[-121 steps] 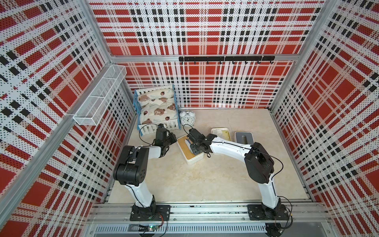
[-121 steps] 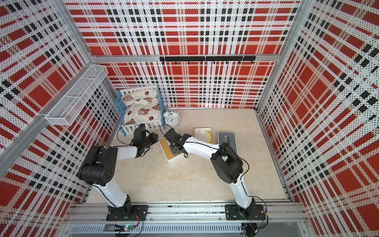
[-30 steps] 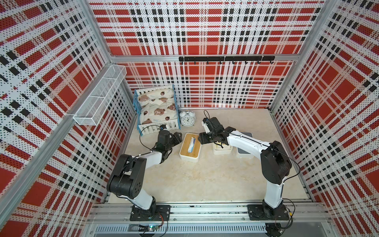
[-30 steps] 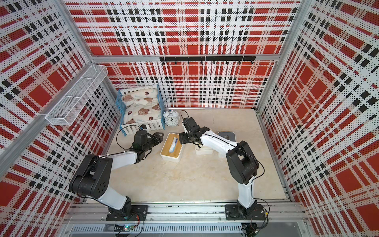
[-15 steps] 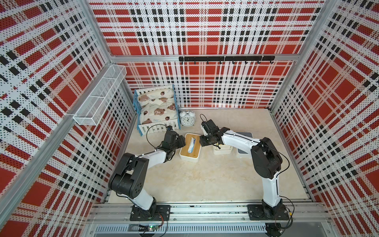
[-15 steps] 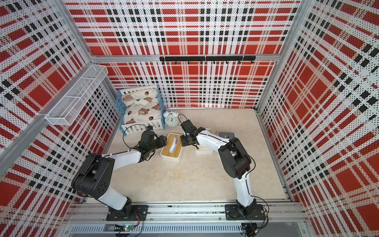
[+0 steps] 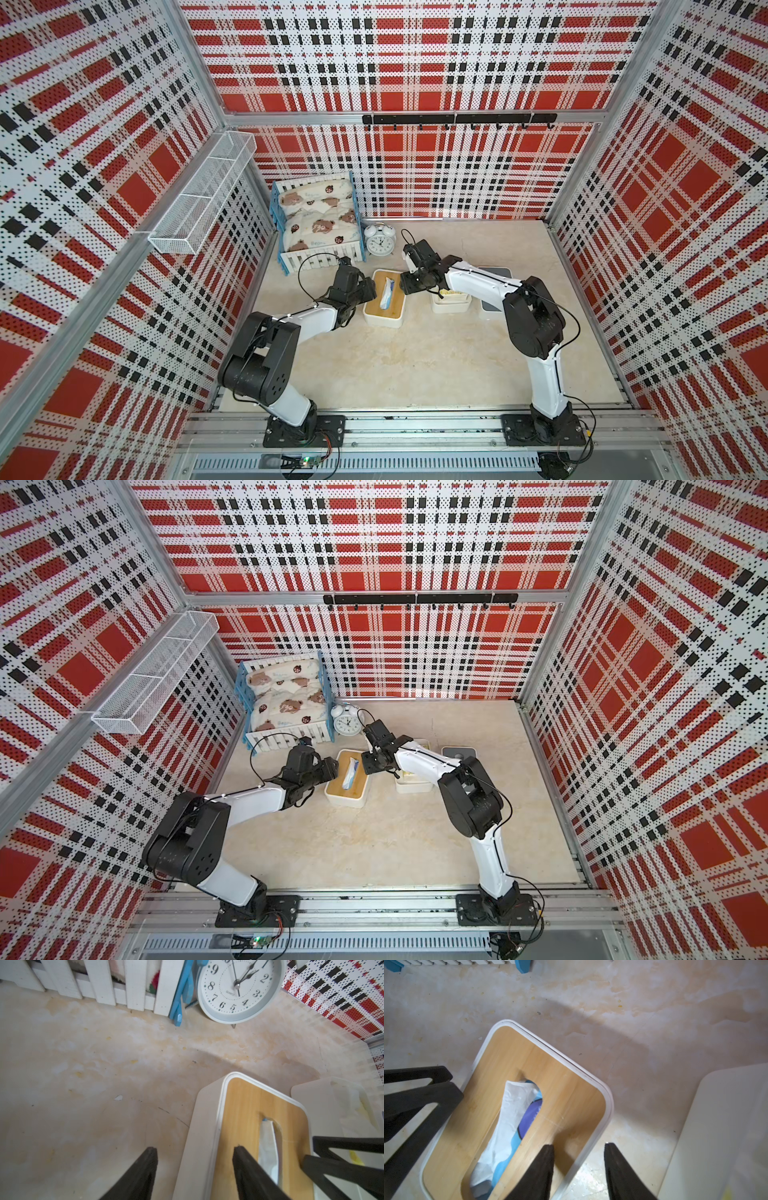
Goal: Put the tissue paper into the tissue box
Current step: Adjust the tissue box at the center of the board.
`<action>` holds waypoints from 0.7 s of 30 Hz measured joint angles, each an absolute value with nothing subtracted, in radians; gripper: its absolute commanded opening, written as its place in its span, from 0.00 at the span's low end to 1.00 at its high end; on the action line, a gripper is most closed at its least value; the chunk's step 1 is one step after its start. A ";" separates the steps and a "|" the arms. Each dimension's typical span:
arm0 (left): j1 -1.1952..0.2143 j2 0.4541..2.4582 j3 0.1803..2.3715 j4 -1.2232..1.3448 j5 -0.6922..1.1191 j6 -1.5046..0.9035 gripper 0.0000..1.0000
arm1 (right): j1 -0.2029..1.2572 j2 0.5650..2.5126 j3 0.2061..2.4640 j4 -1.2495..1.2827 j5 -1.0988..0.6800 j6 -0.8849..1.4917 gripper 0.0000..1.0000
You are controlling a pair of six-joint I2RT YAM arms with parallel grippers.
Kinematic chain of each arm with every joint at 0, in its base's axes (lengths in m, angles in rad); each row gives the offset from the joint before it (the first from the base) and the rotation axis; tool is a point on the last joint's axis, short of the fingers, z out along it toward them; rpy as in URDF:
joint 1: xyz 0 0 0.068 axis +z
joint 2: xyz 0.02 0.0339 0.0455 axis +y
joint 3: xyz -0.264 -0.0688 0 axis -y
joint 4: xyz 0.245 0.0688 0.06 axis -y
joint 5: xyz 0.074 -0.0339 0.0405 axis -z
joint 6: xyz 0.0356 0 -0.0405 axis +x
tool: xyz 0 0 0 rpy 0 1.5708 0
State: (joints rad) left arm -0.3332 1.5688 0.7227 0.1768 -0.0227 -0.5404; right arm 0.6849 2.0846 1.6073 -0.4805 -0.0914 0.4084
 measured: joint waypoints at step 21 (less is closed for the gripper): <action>-0.331 1.280 0.630 0.102 -0.004 -0.577 0.58 | 0.685 1.967 1.445 -0.339 -0.252 0.465 0.47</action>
